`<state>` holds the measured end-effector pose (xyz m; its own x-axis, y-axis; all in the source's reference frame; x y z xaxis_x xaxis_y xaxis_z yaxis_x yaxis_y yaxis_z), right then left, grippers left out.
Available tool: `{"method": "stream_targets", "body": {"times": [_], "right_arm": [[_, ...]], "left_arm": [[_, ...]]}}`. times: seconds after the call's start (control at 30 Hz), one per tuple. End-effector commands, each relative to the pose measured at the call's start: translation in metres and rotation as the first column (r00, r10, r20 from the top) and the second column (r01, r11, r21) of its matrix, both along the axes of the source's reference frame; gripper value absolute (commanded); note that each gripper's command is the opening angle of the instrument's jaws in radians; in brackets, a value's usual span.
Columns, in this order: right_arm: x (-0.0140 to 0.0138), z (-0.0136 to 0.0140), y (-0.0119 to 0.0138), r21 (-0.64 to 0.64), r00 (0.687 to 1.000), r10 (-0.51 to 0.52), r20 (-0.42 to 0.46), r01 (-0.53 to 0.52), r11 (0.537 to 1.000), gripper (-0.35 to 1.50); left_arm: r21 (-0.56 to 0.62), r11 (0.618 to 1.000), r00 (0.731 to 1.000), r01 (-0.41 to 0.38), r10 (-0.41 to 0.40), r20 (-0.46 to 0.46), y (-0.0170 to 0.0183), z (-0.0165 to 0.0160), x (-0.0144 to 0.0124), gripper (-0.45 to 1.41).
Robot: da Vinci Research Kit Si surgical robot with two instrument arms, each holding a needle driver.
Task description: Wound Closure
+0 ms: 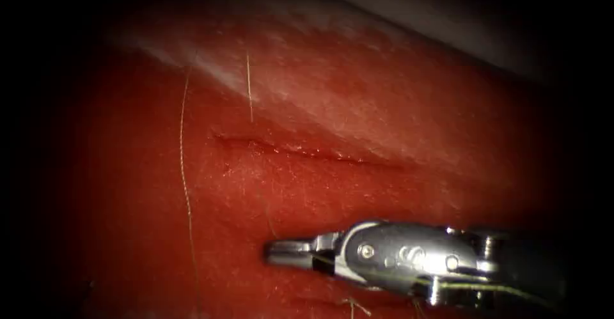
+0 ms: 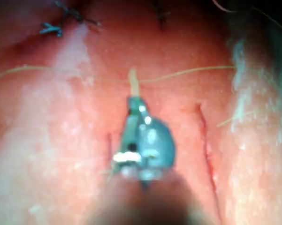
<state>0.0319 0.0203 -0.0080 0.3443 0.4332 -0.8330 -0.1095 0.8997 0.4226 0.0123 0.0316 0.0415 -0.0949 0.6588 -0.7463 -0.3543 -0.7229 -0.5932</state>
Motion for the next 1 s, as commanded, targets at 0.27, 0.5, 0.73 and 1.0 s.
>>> {"method": "stream_targets", "body": {"times": [0.27,0.5,0.73,1.0], "right_arm": [[0.0017,-0.0032,-0.003,0.017,0.996,-0.084,-0.029,0.084,0.996,-0.35],[0.002,-0.0056,-0.0041,-0.003,0.99,-0.115,-0.08,0.115,0.993,0.39],[0.0011,-0.0011,0.0029,-0.084,1.0,-0.014,-0.011,0.013,0.996,1.25],[0.0024,0.0066,0.0055,-0.121,1.0,0.024,0.014,-0.022,0.992,1.25]], "left_arm": [[0.002,1.0,1.0,-0.002,0.002,0.002,-0.0005,0.0006,-0.0005,-0.35],[0.002,1.0,1.0,-0.004,0.004,0.003,-0.0005,0.0006,-0.0006,-0.35],[0.002,1.0,1.0,-0.004,0.004,0.003,-0.0005,0.0006,-0.0006,-0.35],[0.002,1.0,1.0,-0.006,0.006,0.005,-0.0005,0.0006,-0.0006,-0.35]]}}
